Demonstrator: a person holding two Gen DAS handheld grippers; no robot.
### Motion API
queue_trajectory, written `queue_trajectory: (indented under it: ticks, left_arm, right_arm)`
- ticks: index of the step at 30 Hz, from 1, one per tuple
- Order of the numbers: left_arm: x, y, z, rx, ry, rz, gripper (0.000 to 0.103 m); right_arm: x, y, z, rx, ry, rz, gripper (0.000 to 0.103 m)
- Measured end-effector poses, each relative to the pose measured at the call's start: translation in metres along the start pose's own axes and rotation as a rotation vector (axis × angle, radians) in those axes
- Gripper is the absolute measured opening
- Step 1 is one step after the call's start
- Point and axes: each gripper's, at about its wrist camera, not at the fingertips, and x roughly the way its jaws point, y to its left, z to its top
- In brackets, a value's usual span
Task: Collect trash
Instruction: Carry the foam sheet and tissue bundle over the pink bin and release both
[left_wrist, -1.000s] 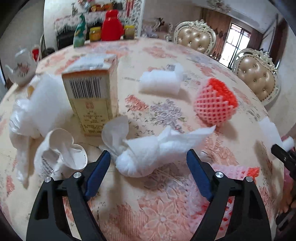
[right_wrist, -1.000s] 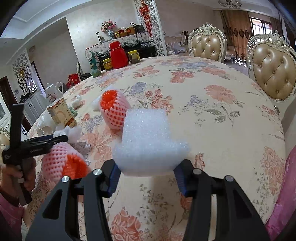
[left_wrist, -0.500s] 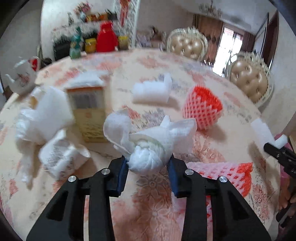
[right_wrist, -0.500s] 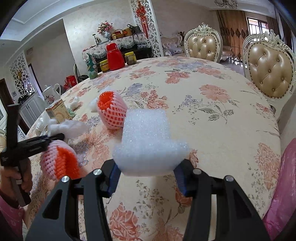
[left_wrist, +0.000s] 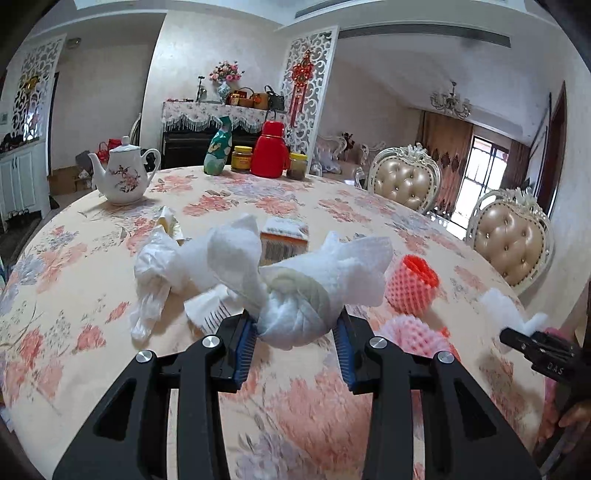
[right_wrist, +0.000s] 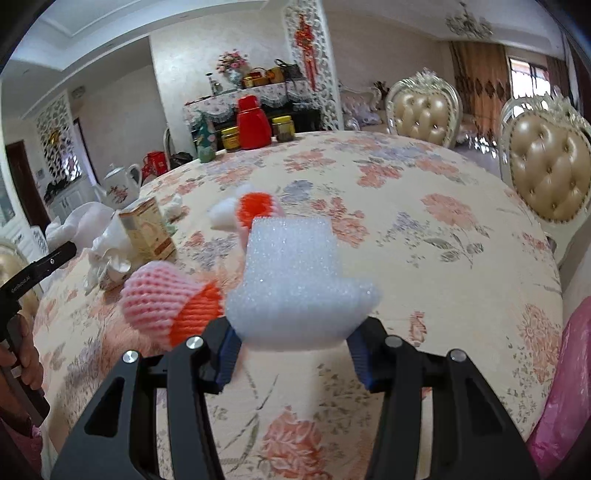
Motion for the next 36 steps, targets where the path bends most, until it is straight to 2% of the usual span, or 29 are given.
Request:
queue_trajectory:
  ticks: [4, 9, 16, 25, 31, 36]
  left_arm:
    - [-0.011, -0.020, -0.018, 0.031, 0.001, -0.025, 0.035]
    - [-0.017, -0.055, -0.037, 0.077, 0.033, -0.101, 0.035]
    - [-0.019, -0.127, -0.057, 0.179, 0.076, -0.277, 0.035]
    - [0.003, -0.236, -0.067, 0.343, 0.148, -0.498, 0.035]
    - [0.025, -0.314, -0.059, 0.413, 0.192, -0.644, 0.035]
    - [0.039, -0.382, -0.060, 0.444, 0.253, -0.768, 0.035]
  right_arm:
    - [-0.008, 0.008, -0.010, -0.032, 0.003, -0.015, 0.050]
    - [-0.029, 0.001, -0.025, -0.056, -0.018, -0.076, 0.049]
    - [-0.068, -0.033, -0.041, -0.001, -0.048, -0.171, 0.050]
    - [-0.119, -0.110, -0.065, 0.151, -0.072, -0.357, 0.049]
    - [-0.157, -0.174, -0.081, 0.255, -0.088, -0.539, 0.050]
    - [-0.181, -0.216, -0.093, 0.325, -0.094, -0.633, 0.050]
